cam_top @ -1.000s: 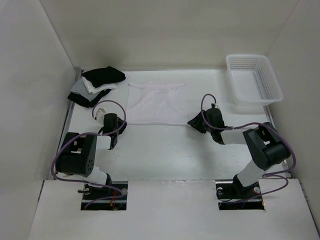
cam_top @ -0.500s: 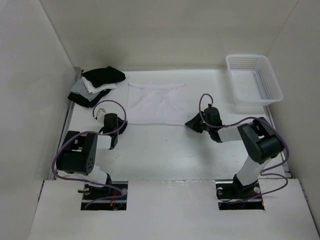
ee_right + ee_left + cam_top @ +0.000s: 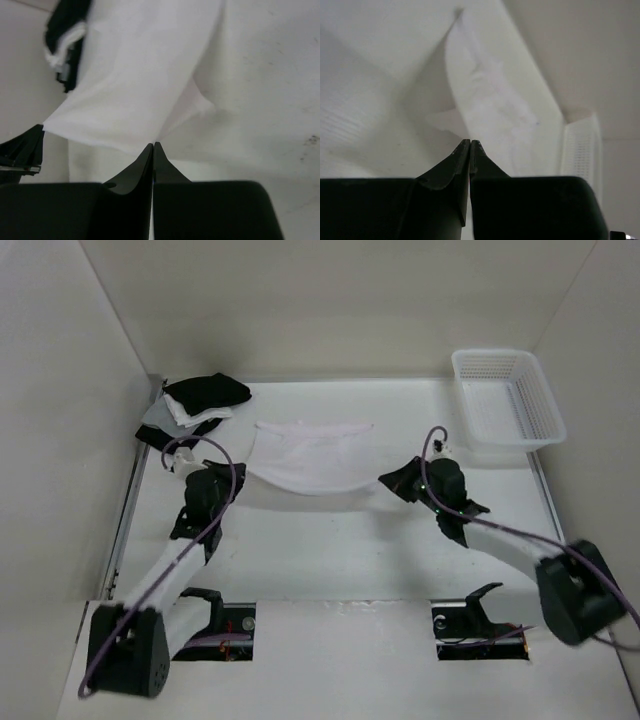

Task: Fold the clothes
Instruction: Fold the tank top

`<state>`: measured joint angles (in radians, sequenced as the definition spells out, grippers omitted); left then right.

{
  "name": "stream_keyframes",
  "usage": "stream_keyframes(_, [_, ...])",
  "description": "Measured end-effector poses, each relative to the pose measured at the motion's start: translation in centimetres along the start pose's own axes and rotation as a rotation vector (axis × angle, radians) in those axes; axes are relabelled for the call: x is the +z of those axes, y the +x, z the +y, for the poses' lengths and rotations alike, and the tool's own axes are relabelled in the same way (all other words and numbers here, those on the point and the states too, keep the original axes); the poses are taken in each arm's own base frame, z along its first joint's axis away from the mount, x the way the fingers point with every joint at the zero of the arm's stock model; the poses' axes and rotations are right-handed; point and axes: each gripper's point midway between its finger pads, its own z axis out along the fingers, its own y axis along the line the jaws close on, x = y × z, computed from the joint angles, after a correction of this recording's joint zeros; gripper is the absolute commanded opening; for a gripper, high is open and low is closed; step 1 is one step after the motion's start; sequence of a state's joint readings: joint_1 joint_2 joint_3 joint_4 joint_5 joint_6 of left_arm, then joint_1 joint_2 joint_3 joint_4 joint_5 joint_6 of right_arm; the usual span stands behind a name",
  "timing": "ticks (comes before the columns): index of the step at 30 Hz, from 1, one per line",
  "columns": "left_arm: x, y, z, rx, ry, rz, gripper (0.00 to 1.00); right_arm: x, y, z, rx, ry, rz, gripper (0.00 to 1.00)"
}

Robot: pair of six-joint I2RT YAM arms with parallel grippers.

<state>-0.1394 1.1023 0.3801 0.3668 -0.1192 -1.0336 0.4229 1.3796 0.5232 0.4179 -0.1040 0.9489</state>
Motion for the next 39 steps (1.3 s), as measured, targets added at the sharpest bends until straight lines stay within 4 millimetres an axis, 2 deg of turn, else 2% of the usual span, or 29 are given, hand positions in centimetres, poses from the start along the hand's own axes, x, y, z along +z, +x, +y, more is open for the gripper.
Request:
stream_keyframes(3, [-4.9, -3.3, -5.6, 0.009, 0.175, -0.090, 0.00, -5.8, -2.1, 6.7, -0.085, -0.165, -0.108, 0.03])
stream_keyframes(5, [-8.8, -5.3, -9.5, 0.017, 0.290, -0.144, 0.00, -10.8, -3.4, 11.3, -0.138, -0.281, -0.187, 0.03])
stream_keyframes(7, [-12.5, -7.1, -12.6, 0.021, 0.383, -0.189, 0.00, -15.3, -4.3, 14.6, -0.173, -0.361, -0.243, 0.03])
stream_keyframes(9, [-16.0, -8.6, -15.2, 0.019, 0.464, -0.224, 0.00, -19.3, -5.2, 17.2, -0.196, -0.417, -0.284, 0.03])
stream_keyframes(11, [-18.2, -9.6, -16.8, 0.016, 0.510, -0.241, 0.00, -22.2, -6.1, 18.9, -0.212, -0.447, -0.315, 0.04])
stream_keyframes(13, [-19.1, -9.9, -17.5, 0.019, 0.523, -0.243, 0.00, -23.4, -6.6, 19.5, -0.230, -0.444, -0.334, 0.04])
stream_keyframes(14, [-19.0, -9.8, -17.4, 0.023, 0.515, -0.238, 0.00, -23.4, -6.7, 19.4, -0.241, -0.428, -0.338, 0.04])
stream_keyframes(17, [-17.2, -8.8, -16.3, 0.050, 0.447, -0.209, 0.01, -20.9, -6.9, 17.7, -0.279, -0.326, -0.335, 0.04])
stream_keyframes(20, [-13.7, -7.6, -14.7, 0.085, 0.347, -0.178, 0.01, -16.0, -7.2, 14.4, -0.302, -0.183, -0.305, 0.04])
stream_keyframes(24, [-6.5, -5.5, -10.4, 0.132, 0.154, -0.125, 0.01, -7.8, -7.8, 8.6, -0.278, -0.009, -0.208, 0.04])
stream_keyframes(27, [-0.3, -3.9, -6.5, 0.154, 0.005, -0.073, 0.01, -1.9, -8.1, 4.5, -0.233, 0.090, -0.114, 0.03])
stream_keyframes(29, [3.6, -2.6, -4.0, 0.167, -0.091, -0.027, 0.01, 1.7, -8.7, 2.6, -0.199, 0.131, -0.063, 0.03])
stream_keyframes(31, [6.7, -2.0, -2.9, 0.170, -0.140, 0.007, 0.01, 4.8, -10.1, 1.9, -0.170, 0.140, -0.041, 0.03])
stream_keyframes(33, [9.2, -2.1, -3.6, 0.162, -0.132, 0.020, 0.01, 6.6, -11.8, 2.0, -0.155, 0.125, -0.048, 0.03])
stream_keyframes(35, [10.0, -2.7, -4.9, 0.149, -0.091, 0.009, 0.01, 6.7, -12.8, 2.3, -0.149, 0.106, -0.065, 0.03])
stream_keyframes(37, [9.6, -3.3, -6.2, 0.140, -0.043, -0.011, 0.02, 6.0, -13.3, 2.8, -0.150, 0.083, -0.087, 0.03])
stream_keyframes(39, [8.4, -3.6, -6.8, 0.126, 0.007, -0.034, 0.02, 4.7, -12.7, 3.1, -0.152, 0.055, -0.102, 0.04])
